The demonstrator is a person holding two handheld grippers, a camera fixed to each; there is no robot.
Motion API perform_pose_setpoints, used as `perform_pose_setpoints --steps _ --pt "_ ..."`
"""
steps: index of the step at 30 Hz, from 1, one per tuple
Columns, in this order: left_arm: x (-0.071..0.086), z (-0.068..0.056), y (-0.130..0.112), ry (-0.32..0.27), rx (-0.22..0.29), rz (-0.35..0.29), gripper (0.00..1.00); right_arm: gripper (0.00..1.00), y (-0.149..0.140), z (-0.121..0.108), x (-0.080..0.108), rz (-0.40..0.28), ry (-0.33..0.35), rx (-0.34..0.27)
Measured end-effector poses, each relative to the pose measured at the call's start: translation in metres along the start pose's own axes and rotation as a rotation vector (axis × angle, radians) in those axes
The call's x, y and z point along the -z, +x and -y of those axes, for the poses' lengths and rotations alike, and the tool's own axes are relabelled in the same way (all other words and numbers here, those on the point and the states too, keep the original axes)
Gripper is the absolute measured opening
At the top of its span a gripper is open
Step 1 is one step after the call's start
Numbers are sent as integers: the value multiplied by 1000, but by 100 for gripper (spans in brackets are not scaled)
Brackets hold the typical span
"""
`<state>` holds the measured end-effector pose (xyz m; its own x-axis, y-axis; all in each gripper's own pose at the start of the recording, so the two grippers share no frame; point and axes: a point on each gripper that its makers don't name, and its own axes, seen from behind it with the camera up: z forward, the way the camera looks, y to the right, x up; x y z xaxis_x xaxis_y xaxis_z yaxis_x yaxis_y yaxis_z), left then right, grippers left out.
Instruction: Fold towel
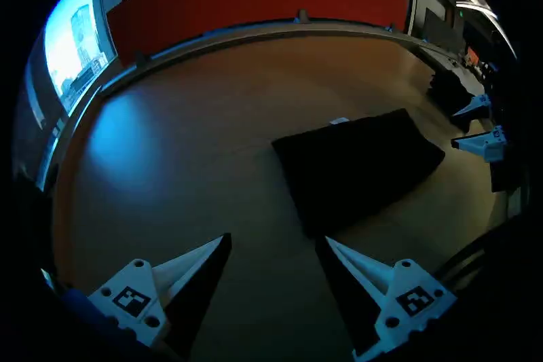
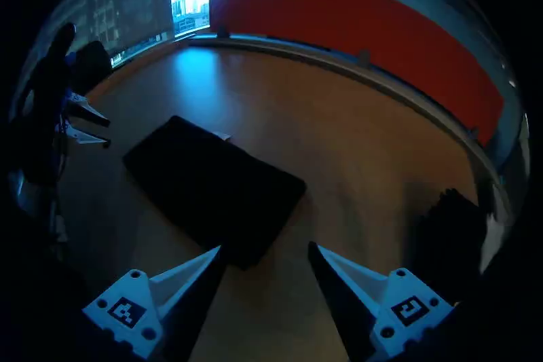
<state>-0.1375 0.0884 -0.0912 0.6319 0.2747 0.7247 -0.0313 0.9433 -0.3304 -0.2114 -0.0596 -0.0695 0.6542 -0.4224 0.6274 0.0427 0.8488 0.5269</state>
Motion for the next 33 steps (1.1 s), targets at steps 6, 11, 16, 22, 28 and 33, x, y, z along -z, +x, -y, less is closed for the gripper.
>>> perform_pose_setpoints --steps 6,11,16,22,28,33 --pt "9 7 -12 28 42 1 91 89 0 3 -5 7 30 31" --pt "16 11 -24 51 79 5 91 89 2 5 -9 8 51 53" --pt "24 14 -35 67 108 7 91 89 2 5 -13 14 65 76" --pt "33 20 -47 92 136 8 91 89 -4 9 -16 30 90 106" --pt "42 23 -58 106 168 10 90 86 -17 15 -19 53 119 128" --pt "51 25 -67 117 188 13 91 77 -29 21 -24 76 145 134"
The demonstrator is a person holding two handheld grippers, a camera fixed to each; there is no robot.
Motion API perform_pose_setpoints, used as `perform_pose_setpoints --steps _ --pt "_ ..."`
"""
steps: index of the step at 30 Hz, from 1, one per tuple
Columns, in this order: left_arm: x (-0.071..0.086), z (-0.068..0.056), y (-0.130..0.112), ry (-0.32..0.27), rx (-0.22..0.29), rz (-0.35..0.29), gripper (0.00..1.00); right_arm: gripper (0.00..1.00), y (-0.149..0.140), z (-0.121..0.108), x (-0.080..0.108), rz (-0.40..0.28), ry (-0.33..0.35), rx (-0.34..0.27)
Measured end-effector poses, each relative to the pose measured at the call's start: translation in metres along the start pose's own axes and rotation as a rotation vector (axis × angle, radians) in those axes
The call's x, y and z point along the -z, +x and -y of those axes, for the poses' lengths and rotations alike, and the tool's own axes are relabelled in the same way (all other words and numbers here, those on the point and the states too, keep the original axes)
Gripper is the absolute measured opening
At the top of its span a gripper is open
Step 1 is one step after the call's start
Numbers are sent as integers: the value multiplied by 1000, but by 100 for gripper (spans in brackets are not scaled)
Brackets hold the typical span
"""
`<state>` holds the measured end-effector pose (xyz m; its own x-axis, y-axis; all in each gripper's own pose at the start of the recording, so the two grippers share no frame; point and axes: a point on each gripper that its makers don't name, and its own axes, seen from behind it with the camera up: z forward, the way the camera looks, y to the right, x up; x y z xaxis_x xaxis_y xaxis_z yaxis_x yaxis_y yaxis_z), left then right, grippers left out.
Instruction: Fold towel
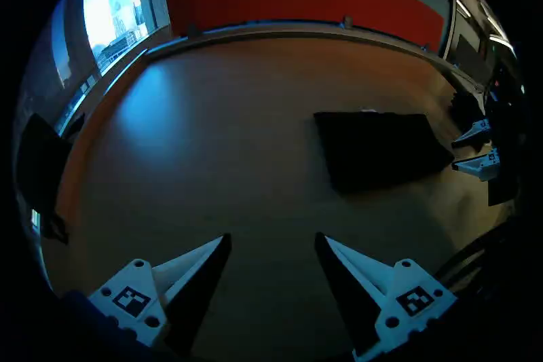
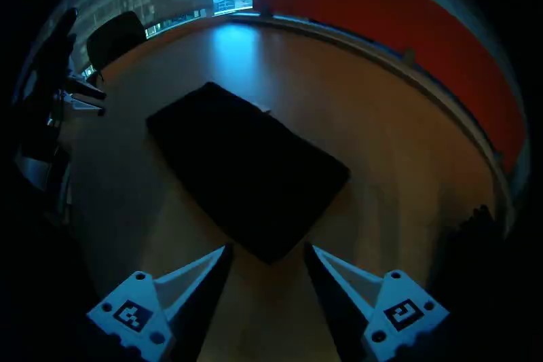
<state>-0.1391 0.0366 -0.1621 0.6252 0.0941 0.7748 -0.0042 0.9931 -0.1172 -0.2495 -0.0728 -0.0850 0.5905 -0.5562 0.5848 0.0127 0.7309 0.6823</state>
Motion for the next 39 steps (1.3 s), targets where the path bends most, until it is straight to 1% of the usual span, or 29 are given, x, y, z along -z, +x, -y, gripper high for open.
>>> perform_pose_setpoints --steps 1,3,7,9,13,20,21,23,25,29,35,39 --pt "1 1 -2 2 4 1 91 74 -1 1 -1 2 3 -1" --pt "4 3 -5 5 12 3 91 64 -4 1 -3 7 8 -3" --pt "8 6 -10 11 24 6 91 51 -10 1 -4 22 16 -4" --pt "9 7 -11 13 27 7 91 46 -12 1 -4 28 23 -3" --pt "11 9 -14 17 28 11 91 40 -13 2 -3 30 32 -4" --pt "13 9 -16 18 28 14 91 23 -14 3 -3 42 55 1" --pt "13 9 -16 18 28 13 91 20 -15 3 -3 48 58 1" --pt "13 9 -16 18 27 12 91 10 -17 2 -3 60 64 -1" --pt "13 9 -16 18 27 12 91 4 -14 1 -2 54 65 -4" --pt "12 9 -16 16 28 13 91 3 -6 -1 1 32 65 -2" --pt "12 9 -13 12 35 9 91 2 -1 -3 6 26 55 19" --pt "12 9 -12 11 36 8 91 2 8 -5 11 9 44 33"
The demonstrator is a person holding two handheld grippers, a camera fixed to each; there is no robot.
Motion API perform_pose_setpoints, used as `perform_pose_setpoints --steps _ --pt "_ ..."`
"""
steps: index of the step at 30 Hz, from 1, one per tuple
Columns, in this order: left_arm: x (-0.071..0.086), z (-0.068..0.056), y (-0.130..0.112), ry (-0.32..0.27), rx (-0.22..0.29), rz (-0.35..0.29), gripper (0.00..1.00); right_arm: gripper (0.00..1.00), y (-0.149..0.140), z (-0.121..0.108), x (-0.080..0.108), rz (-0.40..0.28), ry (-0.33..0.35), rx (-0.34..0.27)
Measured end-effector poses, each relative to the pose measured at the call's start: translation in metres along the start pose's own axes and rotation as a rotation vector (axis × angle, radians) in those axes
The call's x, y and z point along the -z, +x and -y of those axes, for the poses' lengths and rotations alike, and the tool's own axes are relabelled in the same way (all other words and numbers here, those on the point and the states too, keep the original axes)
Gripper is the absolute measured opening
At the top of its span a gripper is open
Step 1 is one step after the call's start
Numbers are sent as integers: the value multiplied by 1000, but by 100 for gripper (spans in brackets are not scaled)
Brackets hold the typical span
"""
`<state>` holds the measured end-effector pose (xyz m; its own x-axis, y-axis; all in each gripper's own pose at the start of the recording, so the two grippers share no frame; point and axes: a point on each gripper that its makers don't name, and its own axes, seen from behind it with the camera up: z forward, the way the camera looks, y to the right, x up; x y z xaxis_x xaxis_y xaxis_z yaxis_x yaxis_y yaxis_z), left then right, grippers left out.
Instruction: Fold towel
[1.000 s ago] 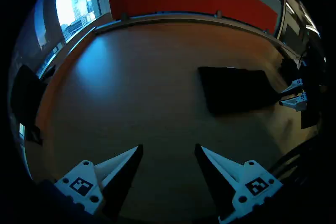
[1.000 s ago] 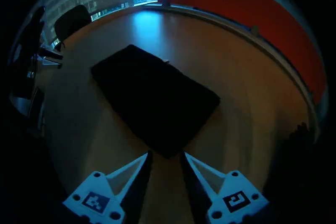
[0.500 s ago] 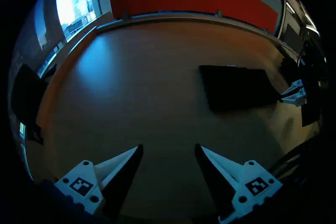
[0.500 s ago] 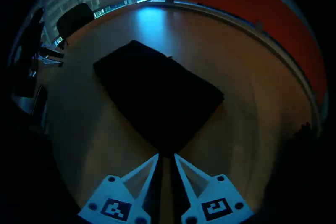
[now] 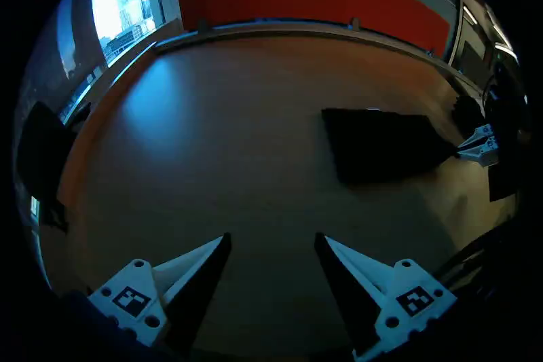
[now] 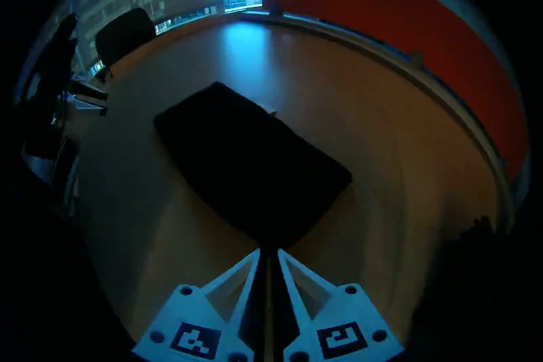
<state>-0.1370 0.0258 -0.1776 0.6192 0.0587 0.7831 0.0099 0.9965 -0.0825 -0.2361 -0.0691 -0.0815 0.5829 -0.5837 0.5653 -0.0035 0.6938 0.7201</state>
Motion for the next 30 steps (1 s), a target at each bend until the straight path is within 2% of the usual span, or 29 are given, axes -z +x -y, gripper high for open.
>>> perform_pose_setpoints --steps 20,30 --pt "2 1 3 -7 0 -4 91 2 27 -12 32 -63 -53 19" --pt "8 -2 -1 -12 20 -7 91 2 75 -3 39 -130 -42 112"
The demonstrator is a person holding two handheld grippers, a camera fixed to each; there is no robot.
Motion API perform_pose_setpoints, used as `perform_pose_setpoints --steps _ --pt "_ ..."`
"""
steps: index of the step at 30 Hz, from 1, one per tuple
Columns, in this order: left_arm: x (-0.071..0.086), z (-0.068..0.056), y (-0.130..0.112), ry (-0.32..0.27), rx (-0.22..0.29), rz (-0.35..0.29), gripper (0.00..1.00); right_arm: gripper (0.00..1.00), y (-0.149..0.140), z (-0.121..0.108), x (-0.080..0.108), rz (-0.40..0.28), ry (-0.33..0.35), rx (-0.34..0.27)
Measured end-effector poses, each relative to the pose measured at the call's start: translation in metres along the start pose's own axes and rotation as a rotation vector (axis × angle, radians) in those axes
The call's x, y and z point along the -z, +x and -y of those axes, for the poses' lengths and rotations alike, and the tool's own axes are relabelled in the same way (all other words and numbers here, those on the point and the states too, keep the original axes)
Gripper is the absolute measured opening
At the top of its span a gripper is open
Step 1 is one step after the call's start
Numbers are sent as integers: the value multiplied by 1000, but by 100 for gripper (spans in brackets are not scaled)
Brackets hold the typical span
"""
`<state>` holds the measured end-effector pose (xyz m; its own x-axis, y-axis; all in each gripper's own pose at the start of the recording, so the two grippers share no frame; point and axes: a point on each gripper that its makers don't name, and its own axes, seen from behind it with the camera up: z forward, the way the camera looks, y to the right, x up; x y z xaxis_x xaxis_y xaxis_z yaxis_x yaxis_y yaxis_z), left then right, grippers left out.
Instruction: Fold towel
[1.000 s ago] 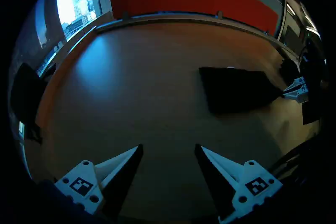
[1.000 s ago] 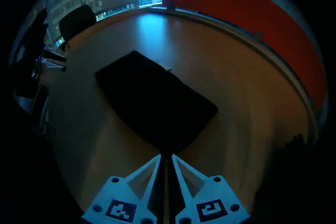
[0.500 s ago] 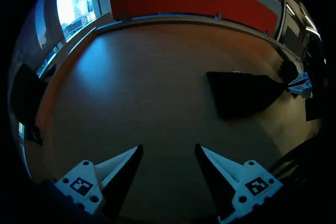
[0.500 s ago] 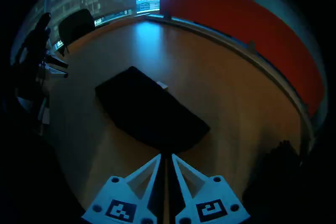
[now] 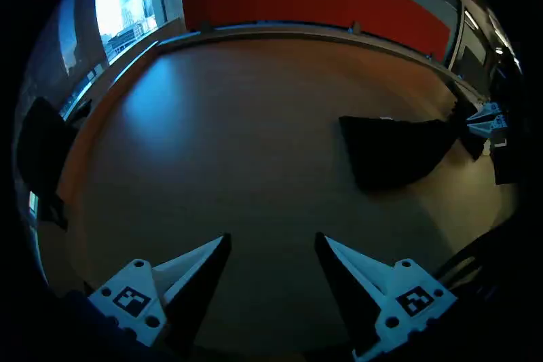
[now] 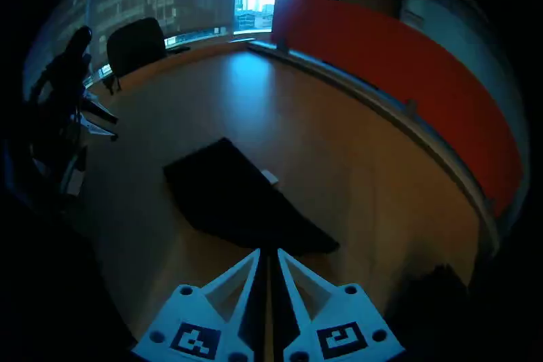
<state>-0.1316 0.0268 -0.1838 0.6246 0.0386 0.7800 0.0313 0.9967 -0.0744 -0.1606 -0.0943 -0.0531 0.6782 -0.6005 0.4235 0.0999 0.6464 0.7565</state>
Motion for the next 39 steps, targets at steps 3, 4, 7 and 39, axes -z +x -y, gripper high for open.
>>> perform_pose_setpoints --steps 3,4,7,39 --pt "2 -1 -1 -3 0 -1 91 2 20 1 0 -31 -1 40" --pt "2 -1 -1 -3 0 -1 91 2 27 2 0 -42 0 53" --pt "4 -2 -2 -2 2 -2 91 2 47 3 1 -70 4 90" --pt "19 12 -8 12 72 -24 91 2 123 67 -54 -98 185 319"
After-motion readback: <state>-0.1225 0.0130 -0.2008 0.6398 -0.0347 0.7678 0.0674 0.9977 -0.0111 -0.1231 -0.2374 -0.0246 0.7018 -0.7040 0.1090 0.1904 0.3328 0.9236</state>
